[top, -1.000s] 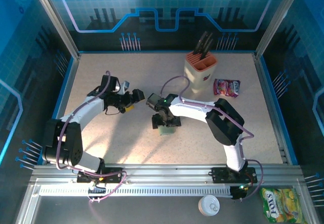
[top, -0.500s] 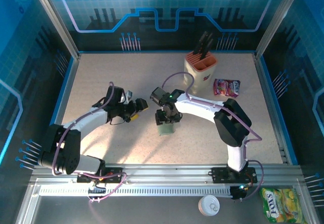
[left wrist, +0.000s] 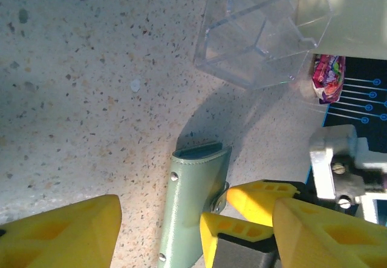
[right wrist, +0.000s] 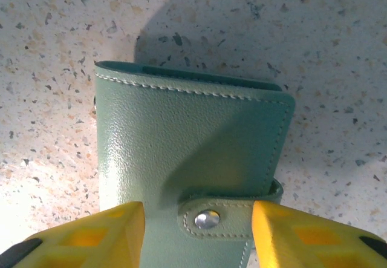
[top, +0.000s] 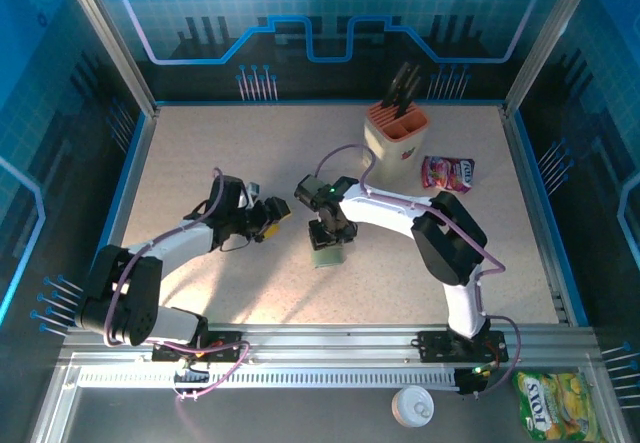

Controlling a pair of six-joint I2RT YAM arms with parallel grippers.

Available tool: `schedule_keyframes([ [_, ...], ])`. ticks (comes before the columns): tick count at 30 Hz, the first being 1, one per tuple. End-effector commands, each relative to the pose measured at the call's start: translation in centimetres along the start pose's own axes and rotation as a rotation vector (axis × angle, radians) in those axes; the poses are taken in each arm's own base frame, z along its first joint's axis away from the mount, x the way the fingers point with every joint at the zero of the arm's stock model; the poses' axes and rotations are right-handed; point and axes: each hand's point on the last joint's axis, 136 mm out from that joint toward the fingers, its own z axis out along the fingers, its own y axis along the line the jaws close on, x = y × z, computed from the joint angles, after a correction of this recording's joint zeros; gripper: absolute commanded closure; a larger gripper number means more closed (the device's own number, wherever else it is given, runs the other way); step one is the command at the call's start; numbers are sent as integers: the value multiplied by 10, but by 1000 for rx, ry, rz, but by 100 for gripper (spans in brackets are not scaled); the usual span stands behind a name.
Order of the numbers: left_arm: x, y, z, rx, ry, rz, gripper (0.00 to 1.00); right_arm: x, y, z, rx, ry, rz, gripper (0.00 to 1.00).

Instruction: Take the credit cards out of the card holder

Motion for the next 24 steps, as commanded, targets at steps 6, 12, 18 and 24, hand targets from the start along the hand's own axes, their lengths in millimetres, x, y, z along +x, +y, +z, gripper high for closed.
schedule_keyframes([
  [6, 14, -2, 8, 16, 50, -5, 48, 6, -7, 10, 17, 41, -5, 54],
  [12, 25, -6, 14, 12, 78, 0, 52, 12, -6, 17, -59, 54, 47, 63],
  [18, 37, -13, 26, 13, 122, 9, 55, 15, -6, 21, -115, 63, 84, 73],
  [24, 48, -21, 39, 31, 159, 11, 56, 18, -7, 25, -182, 73, 128, 82],
])
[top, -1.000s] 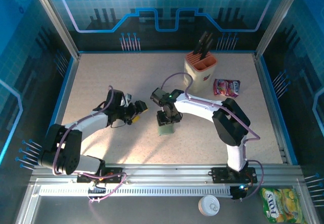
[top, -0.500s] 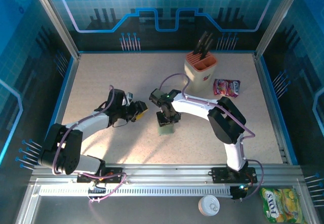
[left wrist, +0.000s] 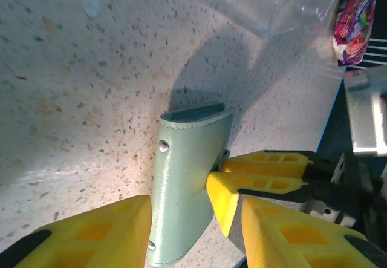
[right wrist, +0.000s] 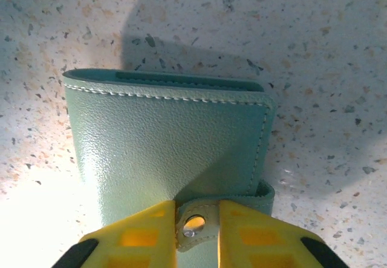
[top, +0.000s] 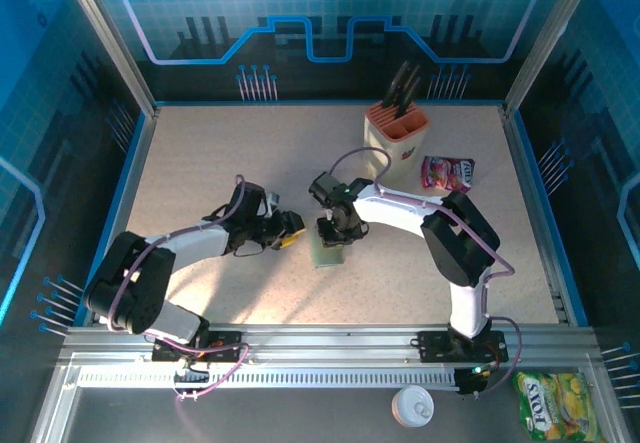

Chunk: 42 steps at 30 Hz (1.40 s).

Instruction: Take the credit cards out of the card holder

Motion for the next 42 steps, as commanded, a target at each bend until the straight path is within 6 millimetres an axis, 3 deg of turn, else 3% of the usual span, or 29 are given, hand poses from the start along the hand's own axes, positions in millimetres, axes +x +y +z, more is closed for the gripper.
schedule_keyframes([
  [1, 1, -19, 7, 53, 24, 6, 56, 17, -4, 20, -46, 71, 41, 83],
  [14, 18, -31, 30, 77, 81, 5, 62, 19, -2, 20, -198, 72, 137, 100],
  [21, 27, -23, 45, 79, 118, -39, 83, 18, -6, 17, -199, 61, 146, 100],
  [25, 34, -7, 51, 30, 142, -70, 94, 17, -7, 17, -191, 56, 149, 100],
  [30, 40, 22, 51, -92, 153, -93, 98, 20, -17, 16, -118, 53, 129, 100],
  [42, 45, 69, 50, -252, 178, -107, 100, 26, -37, 11, 263, 92, -65, 100],
])
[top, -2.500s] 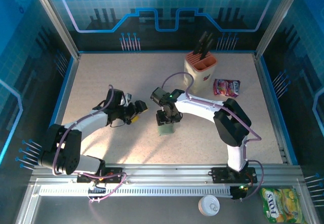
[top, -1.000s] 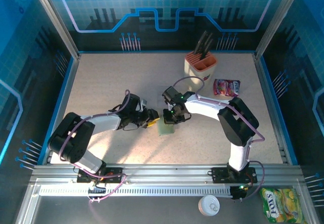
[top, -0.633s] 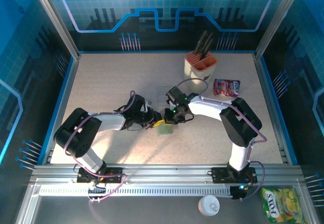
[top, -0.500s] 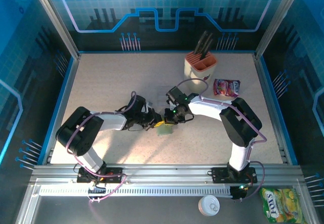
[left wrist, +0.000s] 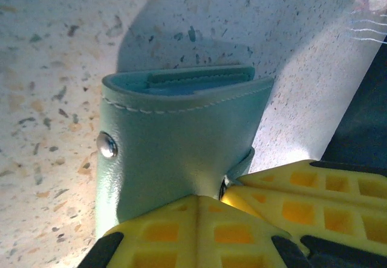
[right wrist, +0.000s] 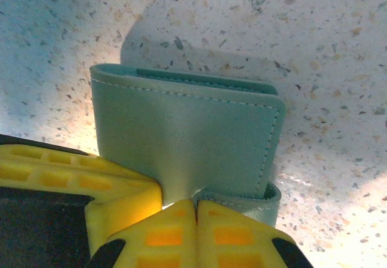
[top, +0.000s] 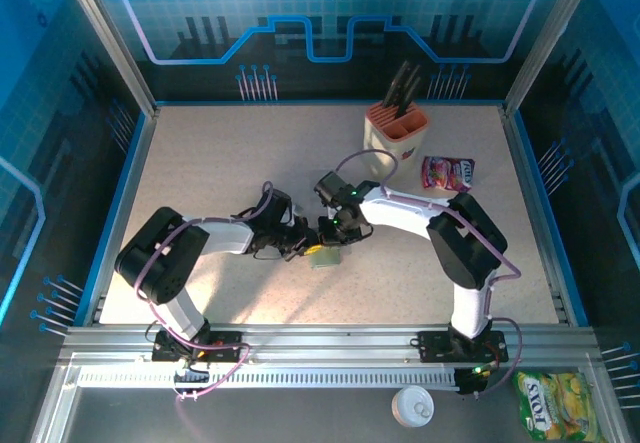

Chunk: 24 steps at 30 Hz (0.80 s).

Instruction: Take the credit cards out of the card holder

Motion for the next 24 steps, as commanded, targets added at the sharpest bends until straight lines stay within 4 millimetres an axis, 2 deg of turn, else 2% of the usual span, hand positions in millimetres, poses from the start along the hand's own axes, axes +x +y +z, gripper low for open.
schedule_keyframes([
  [1, 14, 64, 4, -205, 37, -98, 100, 28, -47, 12, 295, 113, -71, 100],
  [14, 15, 82, 6, -223, 55, -140, 100, 28, -60, 1, 544, 125, -203, 100],
  [19, 13, 82, 6, -205, 58, -150, 100, 26, -57, -3, 521, 108, -194, 100],
  [24, 10, 69, 4, -170, 53, -123, 100, 20, -51, -12, 437, 77, -153, 100],
])
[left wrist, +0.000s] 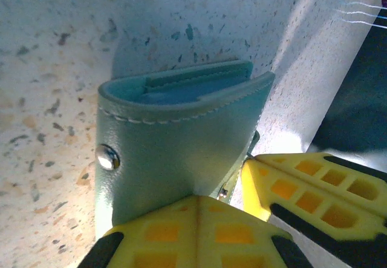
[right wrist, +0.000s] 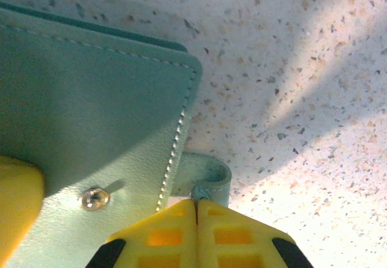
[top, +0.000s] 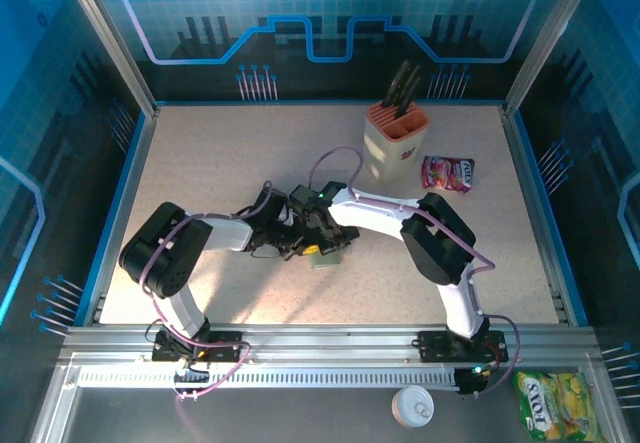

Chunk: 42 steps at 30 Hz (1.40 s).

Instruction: Take the credit cards out of the card holder

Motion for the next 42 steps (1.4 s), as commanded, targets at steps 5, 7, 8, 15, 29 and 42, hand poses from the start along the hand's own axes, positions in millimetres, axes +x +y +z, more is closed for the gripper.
schedule_keyframes([
  [5, 10, 46, 0, -166, 3, -92, 96, 4, -15, -5, -108, 22, 64, 91],
  [7, 11, 38, -1, -154, 5, -76, 93, 3, -14, -5, -164, 17, 88, 86],
  [8, 11, 35, -1, -150, 5, -68, 92, 3, -14, -4, -189, 20, 101, 82],
  [15, 11, 13, 1, -105, 17, -40, 84, -1, -18, -8, -277, 8, 146, 74],
  [29, 5, 2, -1, -107, -23, -22, 81, -13, 1, -9, -616, 2, 241, 78],
  [42, 5, 10, 2, -129, -18, -35, 81, -10, 10, 7, -700, 13, 285, 80],
])
